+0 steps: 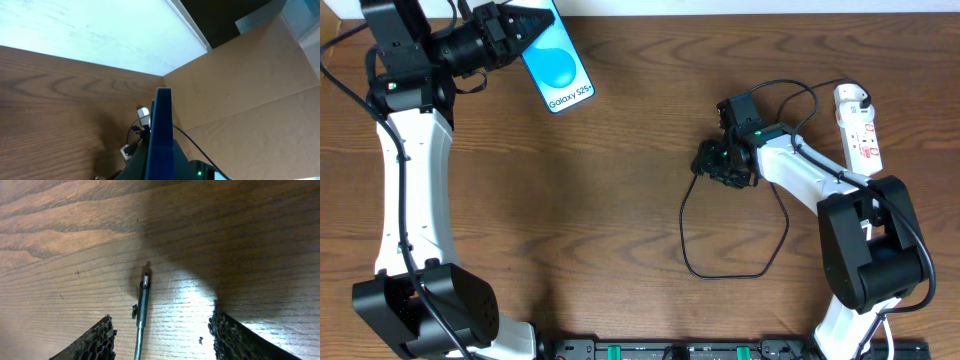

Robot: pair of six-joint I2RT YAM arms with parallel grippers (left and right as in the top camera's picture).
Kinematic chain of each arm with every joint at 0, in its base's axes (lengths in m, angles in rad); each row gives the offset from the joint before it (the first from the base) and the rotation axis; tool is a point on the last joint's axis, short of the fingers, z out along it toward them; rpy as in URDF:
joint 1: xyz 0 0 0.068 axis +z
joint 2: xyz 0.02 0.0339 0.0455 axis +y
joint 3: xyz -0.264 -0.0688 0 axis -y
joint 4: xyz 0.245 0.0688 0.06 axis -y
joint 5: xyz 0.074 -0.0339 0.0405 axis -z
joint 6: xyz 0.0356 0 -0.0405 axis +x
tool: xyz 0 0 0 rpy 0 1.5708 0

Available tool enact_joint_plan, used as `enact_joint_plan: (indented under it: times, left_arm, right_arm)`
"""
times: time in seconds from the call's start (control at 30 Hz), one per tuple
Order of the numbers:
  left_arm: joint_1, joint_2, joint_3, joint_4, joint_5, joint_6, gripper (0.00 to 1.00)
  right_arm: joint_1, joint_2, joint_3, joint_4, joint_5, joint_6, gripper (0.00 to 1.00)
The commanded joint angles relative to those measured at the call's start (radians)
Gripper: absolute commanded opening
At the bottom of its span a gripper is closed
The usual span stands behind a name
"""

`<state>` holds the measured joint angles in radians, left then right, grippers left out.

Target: Plug charger to phone and switch on socket

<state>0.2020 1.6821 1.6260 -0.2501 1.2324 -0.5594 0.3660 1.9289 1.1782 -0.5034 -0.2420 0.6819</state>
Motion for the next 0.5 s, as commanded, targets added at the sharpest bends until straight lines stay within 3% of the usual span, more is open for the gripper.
enact_joint_plan:
  times: [0.0, 0.27, 0.47]
  left_arm:
    - [0.005, 0.0, 0.01, 0.009, 0.032, 0.009, 0.07]
    - [0.005, 0.0, 0.01, 0.009, 0.032, 0.009, 0.07]
    - [0.005, 0.0, 0.01, 0.009, 0.032, 0.009, 0.07]
  right_arm:
    - [0.005, 0.02, -0.015, -0.005, 0.098, 0.034, 0.61]
    - [0.046, 0.02, -0.015, -0.034, 0.14, 0.126, 0.6]
    - [0.078, 0.02, -0.007, -0.063, 0.171, 0.198, 0.72]
